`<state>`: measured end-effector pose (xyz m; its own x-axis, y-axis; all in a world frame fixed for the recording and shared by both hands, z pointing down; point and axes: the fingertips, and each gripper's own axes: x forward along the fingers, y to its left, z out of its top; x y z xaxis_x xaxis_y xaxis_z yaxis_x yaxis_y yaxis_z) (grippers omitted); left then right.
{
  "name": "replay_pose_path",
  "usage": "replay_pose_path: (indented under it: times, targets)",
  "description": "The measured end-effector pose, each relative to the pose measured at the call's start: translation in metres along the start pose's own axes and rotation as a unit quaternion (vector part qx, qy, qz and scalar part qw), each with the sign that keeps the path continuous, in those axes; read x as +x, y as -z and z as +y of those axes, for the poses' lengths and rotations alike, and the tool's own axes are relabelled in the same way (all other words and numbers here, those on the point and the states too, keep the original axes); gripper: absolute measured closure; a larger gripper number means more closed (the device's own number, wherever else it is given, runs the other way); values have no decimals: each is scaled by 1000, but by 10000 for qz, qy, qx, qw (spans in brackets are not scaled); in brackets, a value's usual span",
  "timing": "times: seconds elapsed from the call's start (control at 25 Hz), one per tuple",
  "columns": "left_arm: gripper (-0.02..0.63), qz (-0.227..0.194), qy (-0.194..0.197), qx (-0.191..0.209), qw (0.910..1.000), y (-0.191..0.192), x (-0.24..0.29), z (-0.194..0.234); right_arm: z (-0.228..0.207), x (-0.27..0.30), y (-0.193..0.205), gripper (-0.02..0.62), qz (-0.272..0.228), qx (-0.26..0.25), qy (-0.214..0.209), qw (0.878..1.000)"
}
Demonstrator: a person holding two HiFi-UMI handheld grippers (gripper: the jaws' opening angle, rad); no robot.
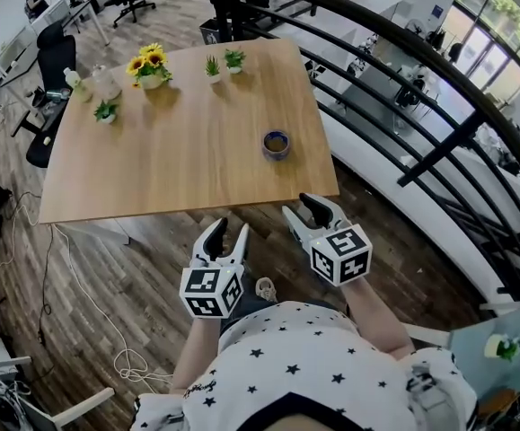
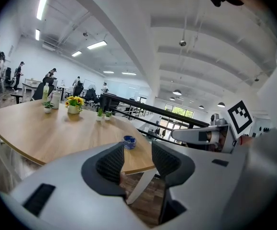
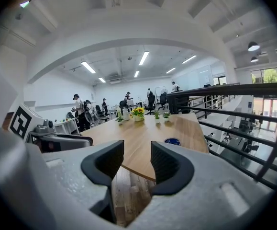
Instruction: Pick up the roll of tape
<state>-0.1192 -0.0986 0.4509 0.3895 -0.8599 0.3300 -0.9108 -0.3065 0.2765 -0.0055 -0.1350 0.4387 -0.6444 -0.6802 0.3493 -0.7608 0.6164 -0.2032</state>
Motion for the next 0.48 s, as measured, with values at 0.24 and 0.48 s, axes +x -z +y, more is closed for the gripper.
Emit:
replay_pose_path:
  times: [0.24, 0.48]
  targets:
    - [439, 39, 111, 44, 9999, -13, 20, 20, -7, 28, -8, 431, 34, 13, 82, 10000]
    - [439, 67, 197, 44, 9998, -20, 37, 36, -17, 47, -15, 428, 68, 36, 198, 9998]
